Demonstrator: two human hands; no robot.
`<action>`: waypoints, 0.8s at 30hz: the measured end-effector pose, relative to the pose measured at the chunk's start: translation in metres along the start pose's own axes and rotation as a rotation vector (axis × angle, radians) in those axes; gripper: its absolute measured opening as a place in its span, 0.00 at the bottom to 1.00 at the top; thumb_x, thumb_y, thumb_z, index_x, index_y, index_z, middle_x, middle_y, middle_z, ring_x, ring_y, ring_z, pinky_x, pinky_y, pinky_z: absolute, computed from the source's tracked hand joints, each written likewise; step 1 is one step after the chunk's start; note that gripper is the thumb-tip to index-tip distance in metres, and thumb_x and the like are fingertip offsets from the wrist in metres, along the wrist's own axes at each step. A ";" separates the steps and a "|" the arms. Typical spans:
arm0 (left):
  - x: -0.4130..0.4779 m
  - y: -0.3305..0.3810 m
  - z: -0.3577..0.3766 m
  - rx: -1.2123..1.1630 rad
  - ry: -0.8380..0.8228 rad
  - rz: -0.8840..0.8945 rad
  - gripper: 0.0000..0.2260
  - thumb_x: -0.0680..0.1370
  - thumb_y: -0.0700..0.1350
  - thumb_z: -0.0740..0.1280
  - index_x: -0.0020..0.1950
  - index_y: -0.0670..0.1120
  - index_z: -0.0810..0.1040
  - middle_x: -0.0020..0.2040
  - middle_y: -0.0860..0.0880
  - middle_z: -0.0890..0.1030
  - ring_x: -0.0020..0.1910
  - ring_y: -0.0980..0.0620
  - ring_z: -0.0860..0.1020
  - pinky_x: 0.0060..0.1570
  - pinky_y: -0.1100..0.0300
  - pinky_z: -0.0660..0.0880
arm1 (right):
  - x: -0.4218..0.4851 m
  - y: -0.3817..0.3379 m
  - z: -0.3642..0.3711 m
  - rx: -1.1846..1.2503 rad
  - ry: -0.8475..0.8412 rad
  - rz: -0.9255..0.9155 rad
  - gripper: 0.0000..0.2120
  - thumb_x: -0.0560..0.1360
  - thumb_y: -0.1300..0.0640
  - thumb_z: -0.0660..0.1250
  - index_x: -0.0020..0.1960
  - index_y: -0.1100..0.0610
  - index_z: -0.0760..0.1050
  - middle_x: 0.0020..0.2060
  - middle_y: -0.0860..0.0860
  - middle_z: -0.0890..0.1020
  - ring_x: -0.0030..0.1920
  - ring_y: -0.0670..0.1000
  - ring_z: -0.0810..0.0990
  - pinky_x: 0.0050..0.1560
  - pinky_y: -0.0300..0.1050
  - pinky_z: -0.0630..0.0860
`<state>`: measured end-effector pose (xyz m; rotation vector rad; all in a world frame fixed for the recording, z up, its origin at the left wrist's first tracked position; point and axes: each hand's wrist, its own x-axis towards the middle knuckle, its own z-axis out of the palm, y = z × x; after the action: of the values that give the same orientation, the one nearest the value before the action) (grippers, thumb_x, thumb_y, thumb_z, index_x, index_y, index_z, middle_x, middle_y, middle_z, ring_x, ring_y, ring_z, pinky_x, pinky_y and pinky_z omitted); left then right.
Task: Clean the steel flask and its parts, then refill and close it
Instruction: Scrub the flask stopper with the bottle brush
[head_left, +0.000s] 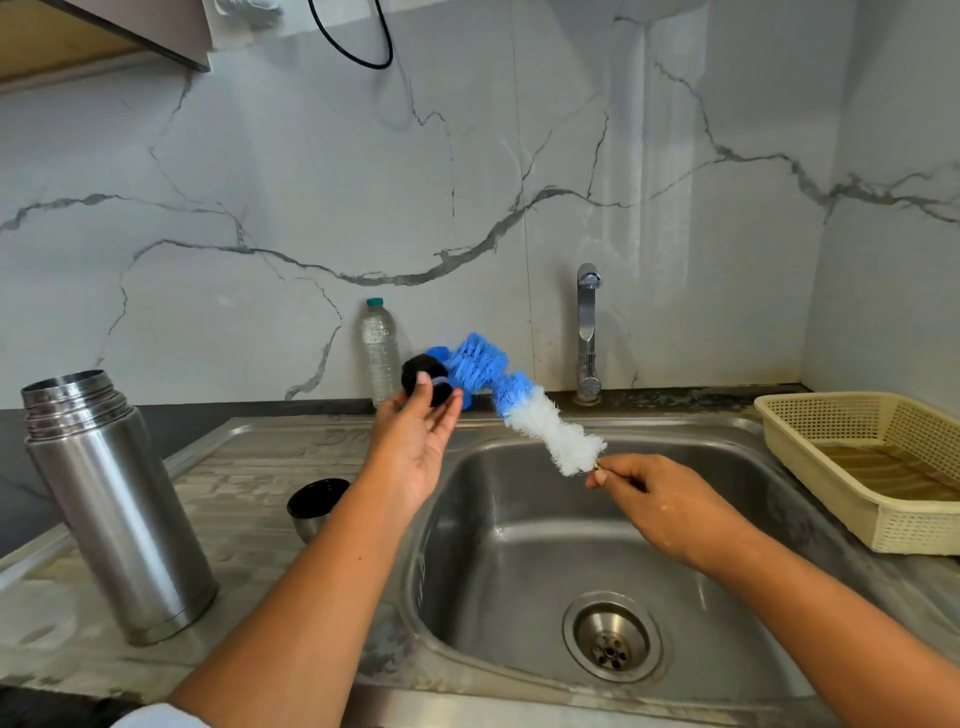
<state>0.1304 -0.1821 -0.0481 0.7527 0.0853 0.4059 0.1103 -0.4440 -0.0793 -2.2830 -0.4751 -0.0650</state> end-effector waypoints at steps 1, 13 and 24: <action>0.000 0.001 -0.003 0.029 -0.007 -0.002 0.13 0.82 0.40 0.68 0.64 0.38 0.75 0.63 0.35 0.80 0.58 0.42 0.83 0.49 0.56 0.84 | 0.000 0.000 0.001 -0.003 -0.008 0.001 0.09 0.84 0.46 0.59 0.52 0.38 0.78 0.32 0.48 0.79 0.28 0.43 0.70 0.31 0.38 0.70; -0.001 -0.006 -0.004 0.102 -0.019 -0.042 0.12 0.81 0.40 0.68 0.64 0.38 0.76 0.61 0.37 0.81 0.59 0.42 0.83 0.52 0.54 0.84 | -0.001 -0.002 0.000 0.052 0.062 0.045 0.11 0.84 0.47 0.59 0.48 0.43 0.79 0.30 0.45 0.77 0.28 0.43 0.71 0.30 0.37 0.69; -0.006 -0.011 -0.002 0.179 -0.098 -0.069 0.12 0.81 0.41 0.69 0.62 0.37 0.78 0.57 0.40 0.85 0.57 0.44 0.84 0.52 0.57 0.83 | -0.002 -0.008 0.006 0.156 0.013 -0.020 0.10 0.83 0.49 0.60 0.50 0.42 0.80 0.31 0.44 0.76 0.32 0.44 0.71 0.34 0.38 0.70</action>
<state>0.1276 -0.1902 -0.0571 0.9426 0.0556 0.2971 0.1050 -0.4357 -0.0785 -2.1238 -0.4791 -0.0512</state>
